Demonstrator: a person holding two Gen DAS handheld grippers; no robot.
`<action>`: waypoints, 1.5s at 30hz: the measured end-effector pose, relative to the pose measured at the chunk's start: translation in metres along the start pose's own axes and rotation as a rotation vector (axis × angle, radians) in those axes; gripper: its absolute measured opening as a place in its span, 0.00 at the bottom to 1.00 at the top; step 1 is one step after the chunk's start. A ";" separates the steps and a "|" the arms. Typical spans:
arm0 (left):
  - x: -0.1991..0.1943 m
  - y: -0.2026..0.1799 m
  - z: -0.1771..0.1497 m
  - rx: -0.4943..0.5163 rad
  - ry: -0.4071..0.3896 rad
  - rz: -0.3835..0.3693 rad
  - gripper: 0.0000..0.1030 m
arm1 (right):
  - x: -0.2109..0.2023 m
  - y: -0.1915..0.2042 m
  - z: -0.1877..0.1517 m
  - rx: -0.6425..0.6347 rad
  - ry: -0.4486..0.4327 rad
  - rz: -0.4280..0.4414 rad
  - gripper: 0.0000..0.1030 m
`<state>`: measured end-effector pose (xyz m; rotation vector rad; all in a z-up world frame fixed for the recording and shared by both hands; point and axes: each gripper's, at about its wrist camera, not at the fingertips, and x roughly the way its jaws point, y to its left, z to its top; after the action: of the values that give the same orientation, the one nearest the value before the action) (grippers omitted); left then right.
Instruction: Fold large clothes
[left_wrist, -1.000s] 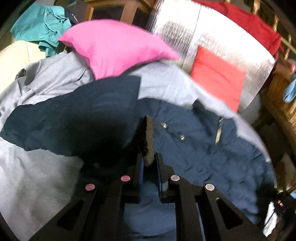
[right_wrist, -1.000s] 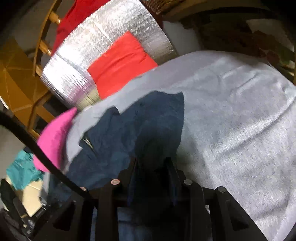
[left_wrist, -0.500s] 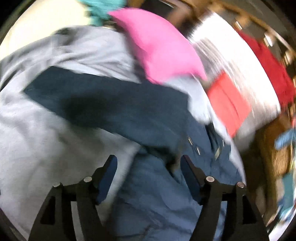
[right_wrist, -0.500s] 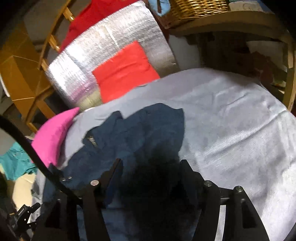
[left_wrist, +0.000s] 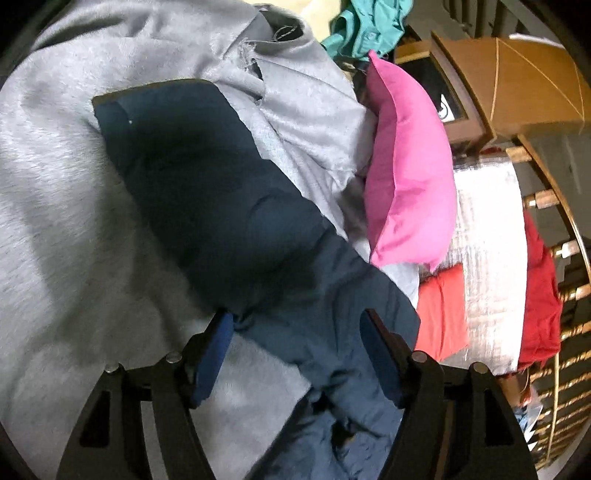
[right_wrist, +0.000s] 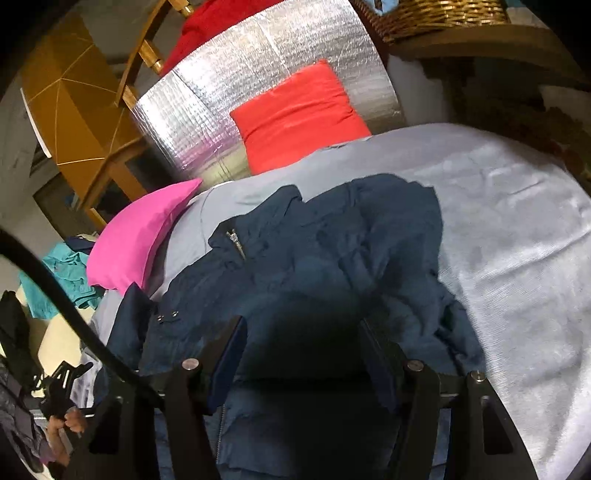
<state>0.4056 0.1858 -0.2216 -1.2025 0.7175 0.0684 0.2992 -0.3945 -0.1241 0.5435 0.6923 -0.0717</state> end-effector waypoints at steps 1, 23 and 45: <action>0.002 0.002 0.004 -0.018 -0.008 -0.005 0.69 | 0.003 -0.001 0.000 0.002 0.004 0.002 0.64; 0.005 -0.003 0.018 0.010 -0.088 0.069 0.11 | 0.000 -0.022 0.007 0.051 -0.004 -0.012 0.64; 0.008 -0.042 0.019 0.123 -0.165 0.031 0.11 | 0.008 -0.043 0.015 0.111 -0.012 -0.041 0.64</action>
<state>0.4379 0.1841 -0.1879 -1.0551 0.5876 0.1457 0.3041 -0.4380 -0.1395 0.6346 0.6906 -0.1528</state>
